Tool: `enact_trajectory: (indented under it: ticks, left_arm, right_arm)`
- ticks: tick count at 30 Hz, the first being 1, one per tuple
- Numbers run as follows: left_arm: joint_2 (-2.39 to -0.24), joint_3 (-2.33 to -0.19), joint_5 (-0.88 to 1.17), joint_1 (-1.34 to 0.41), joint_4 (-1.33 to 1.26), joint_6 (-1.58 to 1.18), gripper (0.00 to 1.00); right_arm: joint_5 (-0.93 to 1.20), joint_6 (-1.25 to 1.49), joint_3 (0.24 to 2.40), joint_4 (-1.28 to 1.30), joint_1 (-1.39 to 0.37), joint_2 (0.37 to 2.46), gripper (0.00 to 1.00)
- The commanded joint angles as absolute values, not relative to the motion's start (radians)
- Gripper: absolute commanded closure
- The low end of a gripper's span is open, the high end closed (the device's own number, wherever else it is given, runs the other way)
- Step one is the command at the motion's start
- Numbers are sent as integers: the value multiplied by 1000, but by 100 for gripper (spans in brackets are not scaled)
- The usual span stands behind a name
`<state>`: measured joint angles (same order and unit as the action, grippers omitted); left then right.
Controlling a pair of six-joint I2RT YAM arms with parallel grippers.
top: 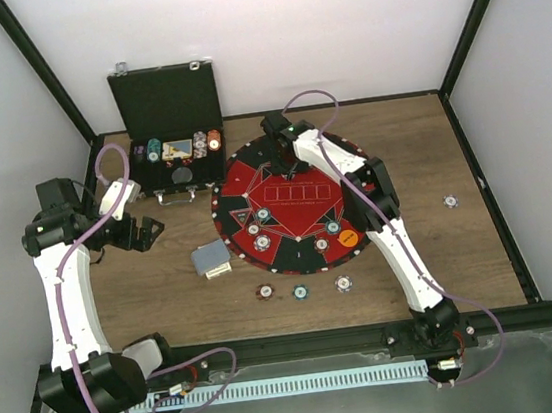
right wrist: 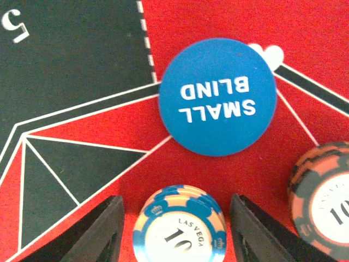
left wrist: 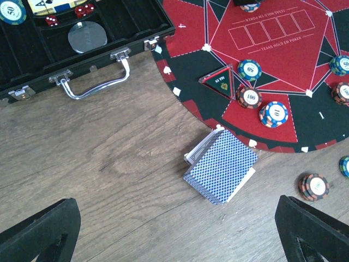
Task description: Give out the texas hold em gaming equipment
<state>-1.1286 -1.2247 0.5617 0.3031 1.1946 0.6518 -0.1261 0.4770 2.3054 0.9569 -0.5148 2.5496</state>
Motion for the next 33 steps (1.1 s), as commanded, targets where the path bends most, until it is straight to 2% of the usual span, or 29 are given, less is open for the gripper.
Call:
enact_trajectory:
  ticks: [1, 6, 12, 16, 19, 25, 28, 33]
  left_arm:
    - [-1128, -1214, 562, 306, 1184, 673, 0]
    - [-1117, -1217, 558, 306, 1192, 675, 0]
    - [-1115, -1226, 553, 306, 1195, 675, 0]
    - [-1133, -1231, 542, 306, 1193, 668, 0]
    - [-1135, -1230, 539, 305, 1188, 666, 0]
    - [-1120, -1210, 544, 305, 1174, 655, 0]
    - [-1116, -1195, 548, 306, 1169, 651, 0]
    - [-1100, -1166, 551, 305, 1159, 648, 0]
  right_arm:
    - [-117, 469, 2344, 947, -509, 2572, 39]
    - [-140, 469, 2342, 951, -509, 2519, 33]
    - [-157, 470, 2324, 962, -530, 2412, 33]
    - [-197, 462, 2202, 949, -575, 2295, 33]
    - [-212, 466, 2028, 913, -619, 2143, 33]
    - [-217, 543, 1530, 816, -726, 1781, 31]
    - [-207, 626, 1269, 810, -789, 1616, 28]
    - [-165, 766, 969, 830, -871, 1402, 21]
